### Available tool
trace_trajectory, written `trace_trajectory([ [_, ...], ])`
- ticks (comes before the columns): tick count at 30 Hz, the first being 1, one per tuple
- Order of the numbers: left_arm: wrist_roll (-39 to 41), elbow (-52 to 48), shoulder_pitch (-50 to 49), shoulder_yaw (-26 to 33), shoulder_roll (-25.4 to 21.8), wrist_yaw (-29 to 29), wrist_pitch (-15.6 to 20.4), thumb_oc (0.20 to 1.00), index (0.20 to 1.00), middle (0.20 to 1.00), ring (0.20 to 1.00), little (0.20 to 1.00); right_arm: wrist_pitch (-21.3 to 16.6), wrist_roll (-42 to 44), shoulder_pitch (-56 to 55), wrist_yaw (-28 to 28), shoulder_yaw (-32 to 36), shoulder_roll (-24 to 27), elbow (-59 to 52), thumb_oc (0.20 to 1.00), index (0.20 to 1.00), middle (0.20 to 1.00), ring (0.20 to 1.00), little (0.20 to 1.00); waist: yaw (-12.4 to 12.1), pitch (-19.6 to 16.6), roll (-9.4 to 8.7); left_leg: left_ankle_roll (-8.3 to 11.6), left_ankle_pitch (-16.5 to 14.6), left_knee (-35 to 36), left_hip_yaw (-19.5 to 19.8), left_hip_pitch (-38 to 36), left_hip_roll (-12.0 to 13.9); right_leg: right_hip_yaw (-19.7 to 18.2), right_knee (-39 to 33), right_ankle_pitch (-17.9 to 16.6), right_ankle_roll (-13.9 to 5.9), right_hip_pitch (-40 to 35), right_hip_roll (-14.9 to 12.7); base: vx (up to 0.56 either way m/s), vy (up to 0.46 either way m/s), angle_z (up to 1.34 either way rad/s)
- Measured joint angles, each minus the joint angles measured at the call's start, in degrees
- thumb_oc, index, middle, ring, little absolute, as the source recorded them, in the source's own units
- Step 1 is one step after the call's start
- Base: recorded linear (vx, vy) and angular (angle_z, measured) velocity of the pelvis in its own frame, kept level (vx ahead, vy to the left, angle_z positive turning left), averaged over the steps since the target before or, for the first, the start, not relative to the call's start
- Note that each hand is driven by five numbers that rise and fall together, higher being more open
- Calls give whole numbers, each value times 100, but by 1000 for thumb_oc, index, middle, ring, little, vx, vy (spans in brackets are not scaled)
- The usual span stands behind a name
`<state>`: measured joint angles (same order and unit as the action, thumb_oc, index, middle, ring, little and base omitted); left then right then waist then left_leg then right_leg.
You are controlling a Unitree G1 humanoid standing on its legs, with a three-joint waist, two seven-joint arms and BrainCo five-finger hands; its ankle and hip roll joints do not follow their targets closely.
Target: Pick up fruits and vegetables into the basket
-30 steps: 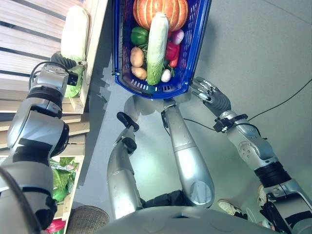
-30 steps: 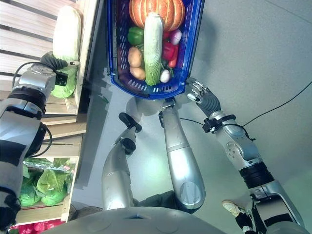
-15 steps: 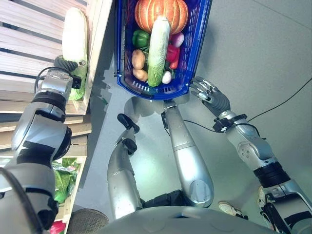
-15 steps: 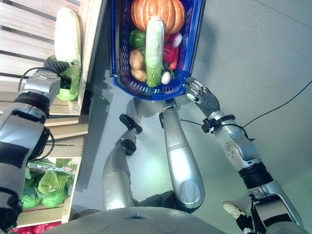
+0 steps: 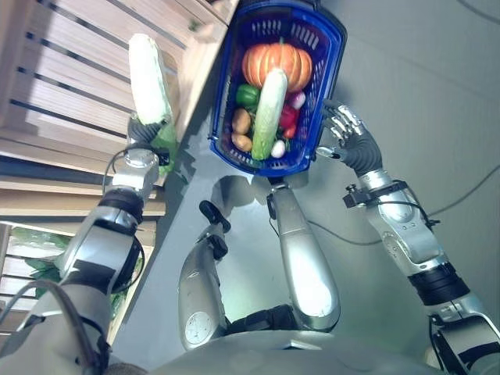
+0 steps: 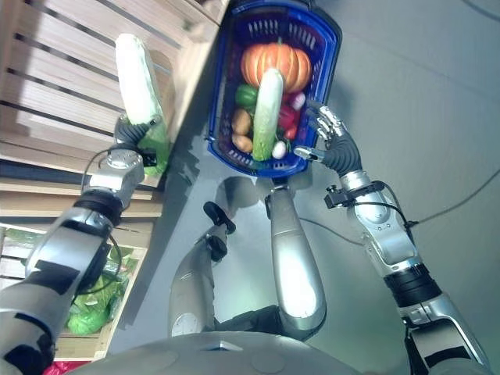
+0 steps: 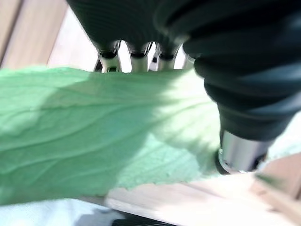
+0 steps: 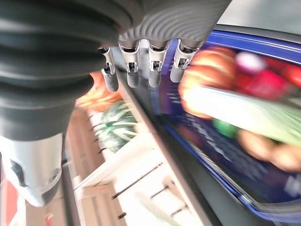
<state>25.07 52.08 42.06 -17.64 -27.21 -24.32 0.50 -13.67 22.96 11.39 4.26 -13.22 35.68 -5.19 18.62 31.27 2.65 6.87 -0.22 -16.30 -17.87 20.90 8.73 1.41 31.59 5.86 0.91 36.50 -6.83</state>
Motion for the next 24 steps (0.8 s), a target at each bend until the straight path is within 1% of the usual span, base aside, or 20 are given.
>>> trace_trajectory([
  [2,-65,-307,-342,-1,36,-54,201,200,200,200,200,200,-35,0,-35,86,124,16,-139,1000,1000,1000,1000,1000,-84,1,4,1,62,122,67,-272,-15,103,-78,3,3,-306,-26,-60,-39,23],
  [3,-167,-429,-508,1,82,-108,286,200,200,200,200,200,-42,3,11,141,166,18,-192,1000,1000,1000,1000,1000,-166,1,6,5,101,173,104,-413,-29,177,-105,-3,10,-463,-43,-46,-33,21],
  [4,-273,-528,-654,4,137,-155,383,200,200,200,200,200,-41,7,11,189,161,0,-179,1000,1000,1000,1000,1000,-208,2,7,-2,110,199,118,-560,-21,206,-173,31,-15,-641,-45,48,-14,24],
  [5,-338,-621,-788,-6,193,-205,484,200,200,200,200,200,-42,8,46,213,166,-2,-213,1000,1000,1000,1000,1000,-290,0,10,-2,148,249,188,-690,-46,256,-161,16,12,-795,-46,54,-18,29],
  [6,-459,-727,-933,-8,229,-284,598,200,200,200,200,200,-23,44,89,237,157,-25,-215,1000,1000,1000,1000,1000,-403,-6,23,-8,191,308,227,-826,-65,321,-198,77,-35,-946,-78,65,-30,25],
  [8,-638,-862,-1133,-7,252,-363,752,200,200,200,200,200,-3,193,138,249,142,-125,-198,1000,1000,1000,1000,1000,-522,-7,24,-23,213,391,252,-1013,-71,368,-251,77,-31,-1143,-96,74,-53,19],
  [9,-742,-888,-1202,-8,253,-395,793,200,200,200,200,200,58,304,214,254,114,-170,-181,1000,1000,1000,1000,1000,-619,-7,28,-40,213,427,275,-1105,-66,403,-264,90,-13,-1259,-125,98,-77,17],
  [10,-814,-953,-1274,-5,250,-429,838,200,200,200,200,200,103,353,288,251,106,-228,-186,1000,1000,1000,1000,1000,-661,-12,25,-10,193,478,300,-1179,-70,417,-276,93,-8,-1333,-129,96,-70,15],
  [11,-888,-1104,-1362,-2,239,-497,864,200,200,200,200,200,133,441,366,250,105,-291,-190,1000,1000,1000,1000,1000,-776,-15,31,-9,193,509,314,-1253,-70,450,-291,93,-8,-1421,-144,121,-87,12],
  [14,-1206,-1484,-1657,-7,247,-569,961,200,200,200,200,200,343,891,454,253,93,-547,-172,1000,1000,1000,1000,1000,-946,-21,39,-52,270,638,414,-1577,-45,584,-440,86,-20,-1830,-125,159,-102,18],
  [15,-1442,-1645,-1807,-18,246,-628,992,200,200,200,200,200,427,1193,460,167,35,-661,-152,1000,1000,1000,1000,1000,-1048,-109,55,-39,276,702,419,-1717,21,641,-534,82,-31,-2008,-93,202,-95,18],
  [17,-1717,-1822,-1951,-29,247,-688,981,200,200,200,200,200,529,1475,466,74,-115,-797,-58,1000,1000,1000,1000,1000,-1126,-282,74,-28,289,790,446,-1860,26,714,-672,78,-35,-2209,-53,198,-87,15],
  [18,-1954,-1935,-2078,-41,247,-707,972,200,200,200,200,200,633,1716,460,-13,-289,-890,78,1000,1000,1000,1000,1000,-1219,-569,88,-11,302,864,471,-1882,31,765,-721,96,-49,-2253,-48,180,-64,21],
  [19,-2135,-2057,-2183,-63,247,-714,980,200,200,200,200,200,682,1933,451,-75,-435,-985,236,1000,1000,1000,1000,1000,-1244,-818,96,32,335,927,524,-1950,30,834,-819,79,-27,-2379,-41,160,-49,26],
  [20,-2208,-2098,-2232,-72,249,-717,985,200,200,200,200,200,702,2025,443,-87,-513,-1050,319,1000,1000,1000,1000,1000,-1250,-962,99,32,334,962,558,-1986,26,881,-860,87,-39,-2451,-47,138,-37,27],
  [22,-2540,-2155,-2316,-113,245,-733,987,200,200,200,200,200,765,2297,435,-108,-650,-1293,568,1000,1000,1000,1000,1000,-1350,-1230,93,30,330,1094,561,-2277,15,944,-1024,108,-76,-2779,-39,102,-51,18],
  [24,-2888,-2241,-2369,-236,200,-761,993,200,200,200,200,200,779,2461,387,-96,-777,-1435,619,1000,1000,1000,1000,1000,-1452,-1501,94,1,297,1131,564,-2327,4,1023,-1102,140,-128,-2903,-49,98,-58,15],
])
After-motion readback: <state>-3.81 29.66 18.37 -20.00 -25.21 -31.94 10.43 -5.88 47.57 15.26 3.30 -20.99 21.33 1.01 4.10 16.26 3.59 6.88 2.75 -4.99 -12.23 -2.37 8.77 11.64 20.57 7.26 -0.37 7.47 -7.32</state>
